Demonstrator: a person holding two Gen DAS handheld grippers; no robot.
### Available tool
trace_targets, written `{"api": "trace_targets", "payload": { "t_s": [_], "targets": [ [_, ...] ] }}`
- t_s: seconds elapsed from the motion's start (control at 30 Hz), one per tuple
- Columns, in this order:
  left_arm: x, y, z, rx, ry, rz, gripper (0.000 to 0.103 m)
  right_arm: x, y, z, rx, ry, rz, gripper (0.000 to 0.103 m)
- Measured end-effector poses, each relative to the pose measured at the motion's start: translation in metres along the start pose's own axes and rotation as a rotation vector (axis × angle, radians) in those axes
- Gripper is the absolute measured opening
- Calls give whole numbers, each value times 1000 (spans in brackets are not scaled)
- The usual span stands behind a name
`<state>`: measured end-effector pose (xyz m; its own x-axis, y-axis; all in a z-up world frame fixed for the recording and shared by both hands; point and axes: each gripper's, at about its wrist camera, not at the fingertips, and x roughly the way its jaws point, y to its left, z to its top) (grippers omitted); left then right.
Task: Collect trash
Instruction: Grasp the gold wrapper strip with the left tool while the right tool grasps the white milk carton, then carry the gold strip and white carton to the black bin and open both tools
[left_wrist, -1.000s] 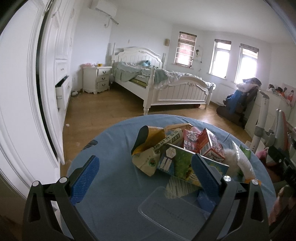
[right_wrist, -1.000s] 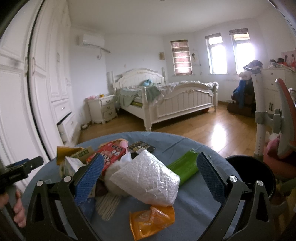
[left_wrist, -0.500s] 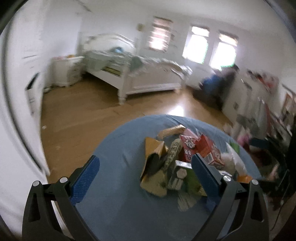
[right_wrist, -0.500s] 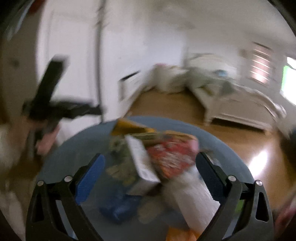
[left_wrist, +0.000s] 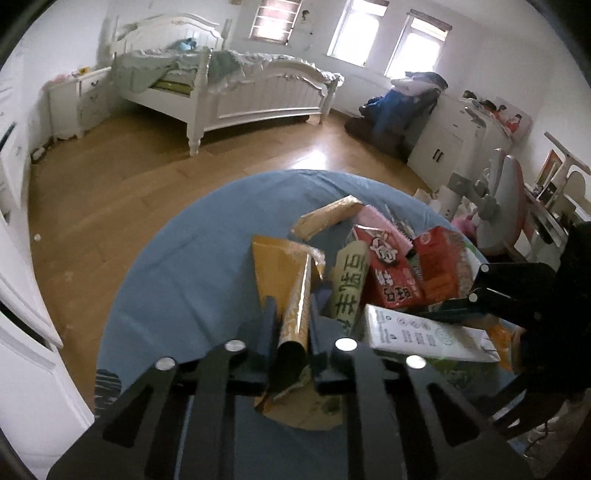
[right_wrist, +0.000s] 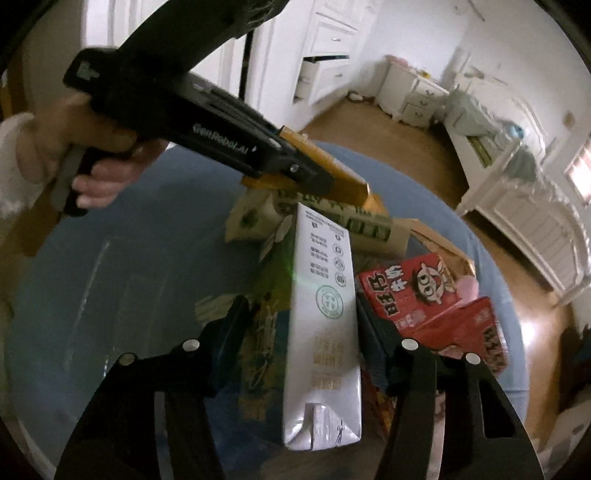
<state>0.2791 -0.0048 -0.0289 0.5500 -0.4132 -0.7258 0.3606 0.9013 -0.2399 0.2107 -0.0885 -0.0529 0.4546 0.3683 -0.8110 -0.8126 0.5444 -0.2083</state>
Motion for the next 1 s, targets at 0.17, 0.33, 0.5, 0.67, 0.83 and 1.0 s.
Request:
{"api": "trace_targets", "payload": {
  "t_s": [0.17, 0.33, 0.5, 0.67, 0.83, 1.0],
  "targets": [
    [-24, 7, -6, -69, -53, -5, 6, -29, -23, -8, 156, -70, 107, 44],
    [-60, -14, 2, -54, -124, -3, 6, -74, -52, -31, 334, -196, 225, 44],
    [-81, -57, 20, -30, -165, -30, 6, -127, -71, -70, 490, -350, 248, 44],
    [-64, -127, 45, 47, -139, -102, 6, -187, -106, -147, 705, -519, 109, 44],
    [-9, -215, 64, 112, -62, -230, 6, -236, -141, -256, 944, -609, -117, 44],
    [74, -308, 77, 167, 51, -357, 6, -247, -183, -377, 1254, -609, -241, 44]
  ]
}}
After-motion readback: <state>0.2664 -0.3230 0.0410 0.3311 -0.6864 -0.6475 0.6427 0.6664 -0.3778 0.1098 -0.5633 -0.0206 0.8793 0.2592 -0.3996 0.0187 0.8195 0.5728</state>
